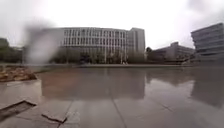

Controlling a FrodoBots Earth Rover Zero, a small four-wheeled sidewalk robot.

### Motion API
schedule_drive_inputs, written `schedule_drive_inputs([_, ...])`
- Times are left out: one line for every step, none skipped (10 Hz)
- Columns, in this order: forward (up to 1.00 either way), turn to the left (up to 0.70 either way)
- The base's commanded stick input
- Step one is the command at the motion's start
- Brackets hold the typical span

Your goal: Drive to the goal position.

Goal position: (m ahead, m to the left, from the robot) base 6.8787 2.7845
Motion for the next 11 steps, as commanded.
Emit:
schedule_drive_inputs([0.70, 0.02])
schedule_drive_inputs([0.70, 0.01])
schedule_drive_inputs([0.70, 0.00])
schedule_drive_inputs([0.70, 0.01])
schedule_drive_inputs([0.70, 0.02])
schedule_drive_inputs([0.70, 0.01])
schedule_drive_inputs([0.70, 0.00])
schedule_drive_inputs([0.70, 0.02])
schedule_drive_inputs([0.70, 0.00])
schedule_drive_inputs([0.70, 0.02])
schedule_drive_inputs([0.70, 0.34])
